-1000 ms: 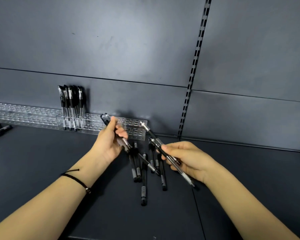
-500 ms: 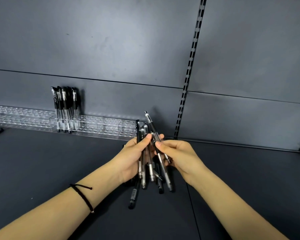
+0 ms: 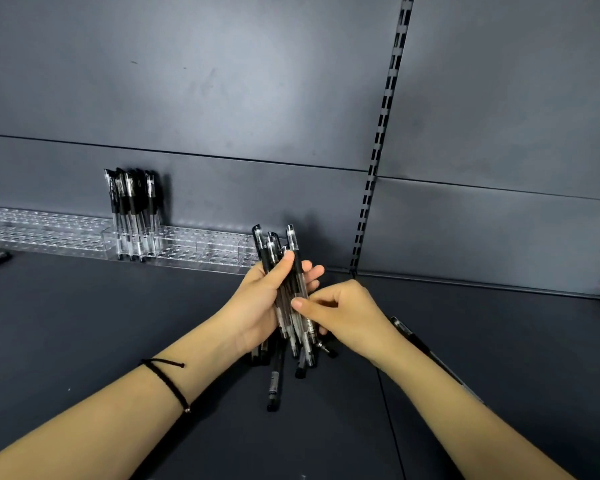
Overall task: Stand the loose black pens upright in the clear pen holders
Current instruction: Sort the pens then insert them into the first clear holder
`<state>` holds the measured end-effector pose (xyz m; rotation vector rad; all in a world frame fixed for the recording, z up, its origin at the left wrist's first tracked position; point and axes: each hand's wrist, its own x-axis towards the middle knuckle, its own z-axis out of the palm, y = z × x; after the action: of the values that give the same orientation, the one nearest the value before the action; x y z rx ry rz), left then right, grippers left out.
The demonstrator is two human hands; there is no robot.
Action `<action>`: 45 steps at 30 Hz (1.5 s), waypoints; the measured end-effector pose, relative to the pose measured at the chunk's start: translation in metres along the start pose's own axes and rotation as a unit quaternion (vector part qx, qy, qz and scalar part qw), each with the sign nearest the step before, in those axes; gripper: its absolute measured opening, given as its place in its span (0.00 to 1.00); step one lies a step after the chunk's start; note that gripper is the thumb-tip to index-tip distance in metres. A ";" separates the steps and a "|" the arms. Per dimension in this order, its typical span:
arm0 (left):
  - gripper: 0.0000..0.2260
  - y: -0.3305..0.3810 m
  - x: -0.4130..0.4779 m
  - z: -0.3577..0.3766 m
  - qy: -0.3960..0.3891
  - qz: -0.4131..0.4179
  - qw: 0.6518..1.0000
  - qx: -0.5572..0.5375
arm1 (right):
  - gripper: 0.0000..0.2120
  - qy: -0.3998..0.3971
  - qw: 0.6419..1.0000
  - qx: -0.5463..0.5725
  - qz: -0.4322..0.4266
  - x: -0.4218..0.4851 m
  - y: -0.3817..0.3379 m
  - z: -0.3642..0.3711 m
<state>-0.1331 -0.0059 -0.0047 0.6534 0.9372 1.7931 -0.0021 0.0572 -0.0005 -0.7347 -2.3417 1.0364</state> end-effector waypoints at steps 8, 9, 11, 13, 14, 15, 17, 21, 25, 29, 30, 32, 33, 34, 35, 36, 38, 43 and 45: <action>0.07 0.005 0.004 -0.008 0.025 -0.001 0.998 -0.052 | 0.18 0.058 0.962 -0.241 0.114 -0.001 0.016 -0.064; 0.07 0.007 0.005 -0.010 0.021 0.002 0.998 -0.052 | 0.18 0.048 0.954 -0.249 0.158 -0.002 0.019 -0.072; 0.08 0.009 0.006 -0.012 0.019 0.011 0.999 -0.043 | 0.19 0.009 0.941 -0.251 0.226 -0.005 0.023 -0.082; 0.09 0.009 0.006 -0.013 0.019 0.012 0.999 -0.035 | 0.18 -0.042 0.928 -0.259 0.264 -0.007 0.024 -0.084; 0.10 0.009 0.006 -0.013 0.018 0.009 0.999 -0.035 | 0.16 -0.061 0.925 -0.259 0.272 -0.006 0.024 -0.083; 0.10 0.009 0.006 -0.014 0.015 0.004 0.999 -0.040 | 0.13 -0.072 0.925 -0.255 0.273 -0.005 0.024 -0.081; 0.09 0.010 0.007 -0.015 0.008 -0.007 0.998 -0.066 | 0.08 -0.068 0.932 -0.236 0.265 -0.003 0.025 -0.078; 0.07 0.016 0.007 -0.018 -0.006 -0.066 0.990 -0.124 | 0.05 -0.001 0.978 -0.093 0.185 -0.002 0.029 -0.071; 0.10 0.015 0.005 -0.013 -0.002 -0.130 0.990 -0.047 | 0.02 0.027 0.970 0.214 0.112 0.003 0.012 -0.056; 0.15 0.013 -0.003 -0.007 -0.105 -0.166 0.980 0.033 | 0.03 0.076 0.935 0.337 0.076 0.016 -0.014 -0.035; 0.18 0.013 -0.006 -0.007 -0.122 -0.169 0.977 0.052 | 0.03 0.092 0.936 0.332 0.066 0.020 -0.020 -0.030; 0.21 0.014 -0.008 -0.006 -0.116 -0.165 0.977 0.073 | 0.02 0.116 0.943 0.310 0.046 0.028 -0.029 -0.022; 0.20 0.015 -0.009 -0.006 -0.112 -0.157 0.978 0.078 | 0.02 0.122 0.948 0.293 0.038 0.032 -0.032 -0.018; 0.17 0.017 -0.009 -0.006 -0.112 -0.149 0.979 0.076 | 0.01 0.126 0.954 0.270 0.034 0.034 -0.033 -0.015; 0.15 0.019 -0.007 -0.009 -0.110 -0.141 0.982 0.062 | 0.04 0.129 0.961 0.241 0.036 0.035 -0.031 -0.012; 0.13 0.021 -0.004 -0.012 -0.101 -0.130 0.985 0.043 | 0.07 0.128 0.970 0.203 0.045 0.034 -0.028 -0.010; 0.12 0.028 0.002 -0.020 -0.065 -0.110 0.992 0.005 | 0.15 0.105 0.989 0.075 0.074 0.028 -0.020 -0.012; 0.16 0.039 0.012 -0.041 -0.007 -0.094 0.992 -0.086 | 0.23 -0.113 0.964 -0.190 0.148 0.013 -0.014 -0.017; 0.13 0.039 0.015 -0.044 0.003 -0.078 0.991 -0.105 | 0.17 -0.124 0.962 -0.194 0.144 0.012 -0.018 -0.015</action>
<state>-0.1924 -0.0146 0.0030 0.4302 0.7681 1.7256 -0.0070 0.0622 0.0241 -1.1812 -2.7574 0.8266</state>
